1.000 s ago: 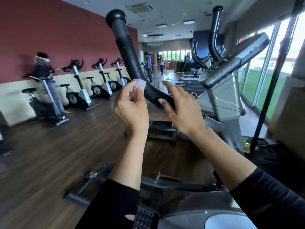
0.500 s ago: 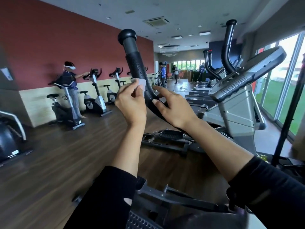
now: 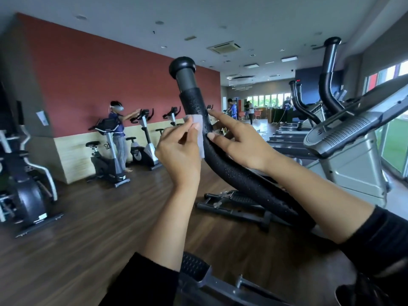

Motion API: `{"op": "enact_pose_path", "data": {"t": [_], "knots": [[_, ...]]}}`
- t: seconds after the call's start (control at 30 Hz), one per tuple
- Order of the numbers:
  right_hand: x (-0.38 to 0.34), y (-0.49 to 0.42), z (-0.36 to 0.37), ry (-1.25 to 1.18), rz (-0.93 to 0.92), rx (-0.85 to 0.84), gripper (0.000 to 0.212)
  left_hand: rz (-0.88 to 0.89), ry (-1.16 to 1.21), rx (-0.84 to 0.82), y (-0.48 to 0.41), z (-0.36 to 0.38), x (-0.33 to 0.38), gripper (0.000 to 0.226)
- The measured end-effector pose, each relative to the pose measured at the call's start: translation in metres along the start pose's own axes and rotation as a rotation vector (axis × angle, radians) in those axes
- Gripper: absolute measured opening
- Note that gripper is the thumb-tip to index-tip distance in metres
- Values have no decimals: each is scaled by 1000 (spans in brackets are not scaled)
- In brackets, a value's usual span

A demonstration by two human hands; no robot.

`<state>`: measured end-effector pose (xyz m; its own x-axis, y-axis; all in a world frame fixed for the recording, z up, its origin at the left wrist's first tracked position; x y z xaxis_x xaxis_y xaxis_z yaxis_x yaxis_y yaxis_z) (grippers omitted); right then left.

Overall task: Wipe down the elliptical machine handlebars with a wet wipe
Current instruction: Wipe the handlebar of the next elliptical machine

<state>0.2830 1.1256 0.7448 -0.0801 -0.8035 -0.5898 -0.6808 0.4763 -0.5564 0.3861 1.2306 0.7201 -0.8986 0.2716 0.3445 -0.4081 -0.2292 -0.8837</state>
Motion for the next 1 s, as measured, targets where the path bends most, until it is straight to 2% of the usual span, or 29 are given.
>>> {"op": "enact_pose_path", "data": {"t": [0.1,0.27,0.43,0.53,0.67,0.8,1.0], "knots": [[0,-11,-2,-112,5,-33,47,25,24,47,-21,7,-2,20],[5,-30,-1,-263,-18,-104,43,36,39,16,1,1,0,21],[11,-48,3,-402,-70,-132,44,63,-10,75,-41,12,2,19],[11,-54,5,-522,-113,-175,47,48,-35,77,-26,10,6,22],[16,-62,14,-566,-150,-228,48,22,-32,69,-14,6,9,22],[20,-63,19,-601,-157,-261,52,51,-150,118,-41,14,14,19],[23,-64,24,-729,-154,-312,51,82,-246,52,-13,9,24,18]]}}
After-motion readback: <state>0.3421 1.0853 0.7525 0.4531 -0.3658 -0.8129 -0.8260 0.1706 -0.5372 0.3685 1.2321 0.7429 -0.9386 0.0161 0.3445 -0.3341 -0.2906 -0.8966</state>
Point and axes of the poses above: each hand's wrist, its own y-axis away from the middle knuckle, its own z-axis out of the palm, x = y × z, the point moved 6 cm from there along -y, towards the middle knuckle, and after that the axes turned 15 degrees about z, right-handed, at the moved point
